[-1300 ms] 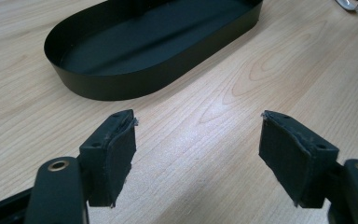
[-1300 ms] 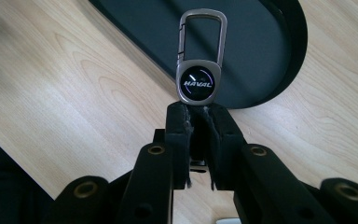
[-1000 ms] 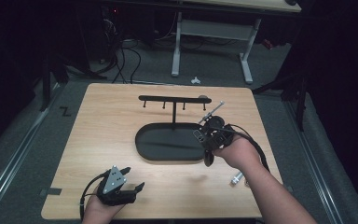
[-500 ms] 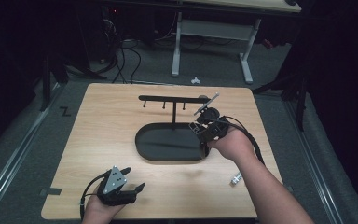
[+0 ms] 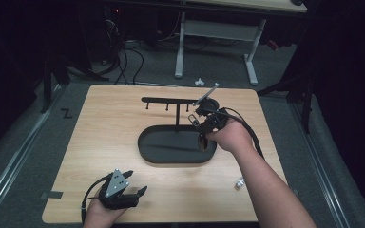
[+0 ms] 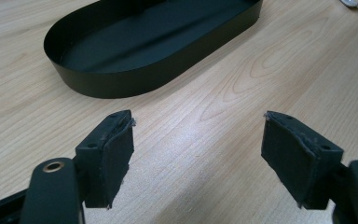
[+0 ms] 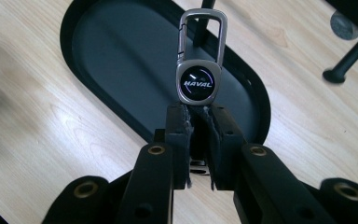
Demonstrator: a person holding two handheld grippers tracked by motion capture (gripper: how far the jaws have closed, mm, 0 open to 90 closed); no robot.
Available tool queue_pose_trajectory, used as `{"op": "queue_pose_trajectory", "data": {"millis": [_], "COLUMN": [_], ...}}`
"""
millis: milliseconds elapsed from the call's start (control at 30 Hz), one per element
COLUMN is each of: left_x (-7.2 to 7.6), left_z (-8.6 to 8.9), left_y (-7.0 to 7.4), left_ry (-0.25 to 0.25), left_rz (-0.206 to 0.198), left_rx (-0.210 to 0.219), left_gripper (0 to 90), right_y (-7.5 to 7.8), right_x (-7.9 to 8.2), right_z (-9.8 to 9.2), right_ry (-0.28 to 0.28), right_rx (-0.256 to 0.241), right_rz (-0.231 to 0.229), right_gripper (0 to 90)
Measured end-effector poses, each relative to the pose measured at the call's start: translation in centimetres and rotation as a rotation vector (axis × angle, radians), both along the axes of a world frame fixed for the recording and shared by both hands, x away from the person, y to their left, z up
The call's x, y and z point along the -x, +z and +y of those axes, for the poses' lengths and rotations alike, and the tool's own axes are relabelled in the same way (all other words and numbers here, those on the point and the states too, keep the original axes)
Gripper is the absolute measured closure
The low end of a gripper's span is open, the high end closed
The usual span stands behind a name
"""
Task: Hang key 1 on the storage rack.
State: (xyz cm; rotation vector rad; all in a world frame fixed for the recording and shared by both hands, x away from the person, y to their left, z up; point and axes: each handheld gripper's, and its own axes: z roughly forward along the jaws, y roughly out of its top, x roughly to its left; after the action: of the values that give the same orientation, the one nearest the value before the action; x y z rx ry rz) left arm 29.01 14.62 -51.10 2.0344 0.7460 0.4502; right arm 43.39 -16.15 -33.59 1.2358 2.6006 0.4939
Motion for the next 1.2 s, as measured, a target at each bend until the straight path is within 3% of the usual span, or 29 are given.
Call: {"op": "queue_pose_trajectory", "data": {"millis": [500, 1200], "left_x": [-0.1, -0.1], "left_z": [0.1, 0.0], "left_y": [-0.1, -0.2], "left_ry": [-0.004, -0.020], "left_rz": [0.000, 0.012], "left_rx": [0.002, -0.005], "left_gripper": [25.6, 25.7], "right_y": [0.8, -1.5], "right_x": [-1.8, -3.6], "right_z": [0.8, 1.5], "right_ry": [-0.018, -0.063], "right_rx": [-0.005, -0.012], "right_rz": [-0.033, -0.027], "right_gripper": [80.9, 80.8]}}
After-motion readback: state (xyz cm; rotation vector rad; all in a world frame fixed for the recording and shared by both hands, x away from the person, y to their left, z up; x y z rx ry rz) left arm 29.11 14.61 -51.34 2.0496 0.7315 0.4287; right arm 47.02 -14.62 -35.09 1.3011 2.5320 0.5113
